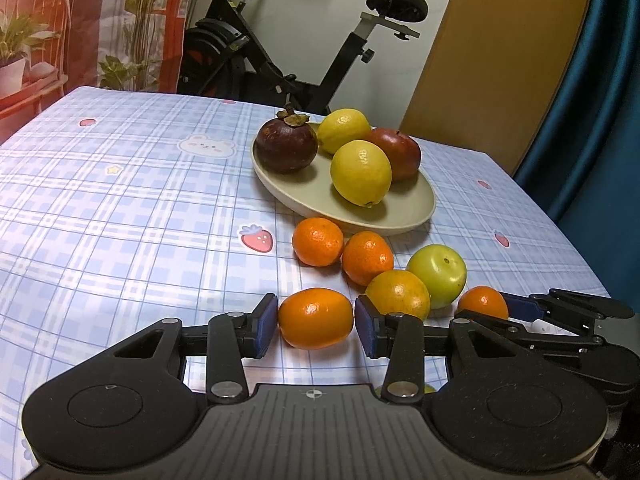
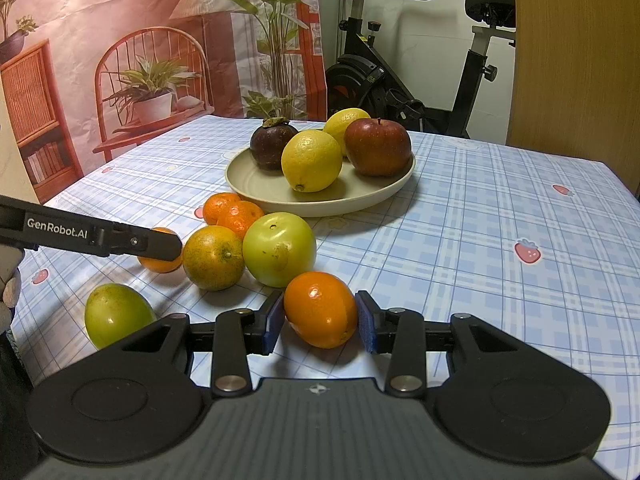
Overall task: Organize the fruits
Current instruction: 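Carry both small oranges over the beige plate with the left and right grippers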
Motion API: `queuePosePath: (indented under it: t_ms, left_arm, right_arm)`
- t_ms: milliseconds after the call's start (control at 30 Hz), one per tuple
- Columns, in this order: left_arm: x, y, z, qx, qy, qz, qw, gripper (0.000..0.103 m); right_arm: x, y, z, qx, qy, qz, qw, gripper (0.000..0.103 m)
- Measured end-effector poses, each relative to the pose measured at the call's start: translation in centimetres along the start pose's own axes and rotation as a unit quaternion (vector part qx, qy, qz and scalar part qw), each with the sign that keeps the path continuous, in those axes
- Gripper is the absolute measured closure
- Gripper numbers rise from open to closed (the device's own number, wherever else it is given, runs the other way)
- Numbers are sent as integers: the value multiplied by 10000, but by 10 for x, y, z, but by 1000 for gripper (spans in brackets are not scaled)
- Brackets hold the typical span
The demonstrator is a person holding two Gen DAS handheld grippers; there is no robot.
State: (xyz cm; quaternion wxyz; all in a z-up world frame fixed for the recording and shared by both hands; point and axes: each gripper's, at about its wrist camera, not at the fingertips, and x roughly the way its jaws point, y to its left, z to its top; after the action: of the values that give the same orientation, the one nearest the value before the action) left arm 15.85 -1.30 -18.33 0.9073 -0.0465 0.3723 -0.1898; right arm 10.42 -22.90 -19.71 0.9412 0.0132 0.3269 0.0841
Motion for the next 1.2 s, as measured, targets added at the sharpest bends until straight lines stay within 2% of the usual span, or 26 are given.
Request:
queuePosePath:
  t_ms: [433, 767, 1033, 1200]
  left_arm:
    - [-28, -13, 21, 408, -442, 114, 9981, 59]
    - [-42, -29, 60, 869, -845, -82, 9926, 59]
    - [-22, -32, 88, 1036, -990, -60, 9897, 59]
    - [10, -20, 98, 855, -799, 33, 9931, 59]
  right_arm:
    - [-9, -4, 4, 213, -184, -55, 9996, 62]
    - [-20, -15, 30, 260, -537, -27, 9982, 62]
    - [-5, -29, 63, 110, -638, 38, 9979, 62]
    - [19, -27, 83, -263, -614, 84, 9977, 62]
